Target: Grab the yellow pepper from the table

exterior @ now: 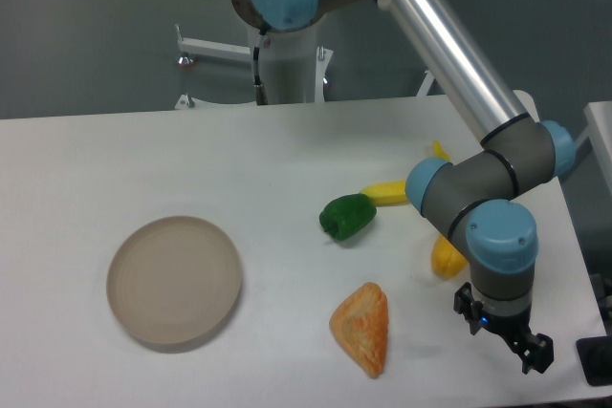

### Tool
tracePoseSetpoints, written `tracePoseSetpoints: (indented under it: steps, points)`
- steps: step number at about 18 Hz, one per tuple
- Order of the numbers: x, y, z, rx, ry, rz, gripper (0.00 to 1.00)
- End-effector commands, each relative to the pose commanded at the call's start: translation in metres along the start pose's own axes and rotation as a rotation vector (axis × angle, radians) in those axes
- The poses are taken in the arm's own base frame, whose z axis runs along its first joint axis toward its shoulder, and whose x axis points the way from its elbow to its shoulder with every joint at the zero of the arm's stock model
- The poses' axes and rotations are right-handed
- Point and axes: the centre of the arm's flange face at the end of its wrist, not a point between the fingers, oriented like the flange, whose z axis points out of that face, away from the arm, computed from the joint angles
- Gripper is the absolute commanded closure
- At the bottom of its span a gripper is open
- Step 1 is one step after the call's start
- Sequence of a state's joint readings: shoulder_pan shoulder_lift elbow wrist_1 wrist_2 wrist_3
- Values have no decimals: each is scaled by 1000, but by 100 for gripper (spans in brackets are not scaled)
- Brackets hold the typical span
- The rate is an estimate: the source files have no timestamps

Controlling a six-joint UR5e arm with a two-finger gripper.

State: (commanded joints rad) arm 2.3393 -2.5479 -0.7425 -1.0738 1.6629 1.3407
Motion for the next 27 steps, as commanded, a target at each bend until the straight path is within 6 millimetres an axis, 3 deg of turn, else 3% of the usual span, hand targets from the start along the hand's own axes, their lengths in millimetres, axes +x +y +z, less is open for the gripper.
tracePoseSetpoints:
  steps: [7,10,16,23,27]
  points:
    - [1,1,-11,4,-2,0,0]
    - [0,3,-29,3,-12,-9,0]
    - [22,14,-64,-7,17,-24,0]
    - [43,56,-75,-61,171,-109,0]
    - [56,111,-63,-97,260,-153,0]
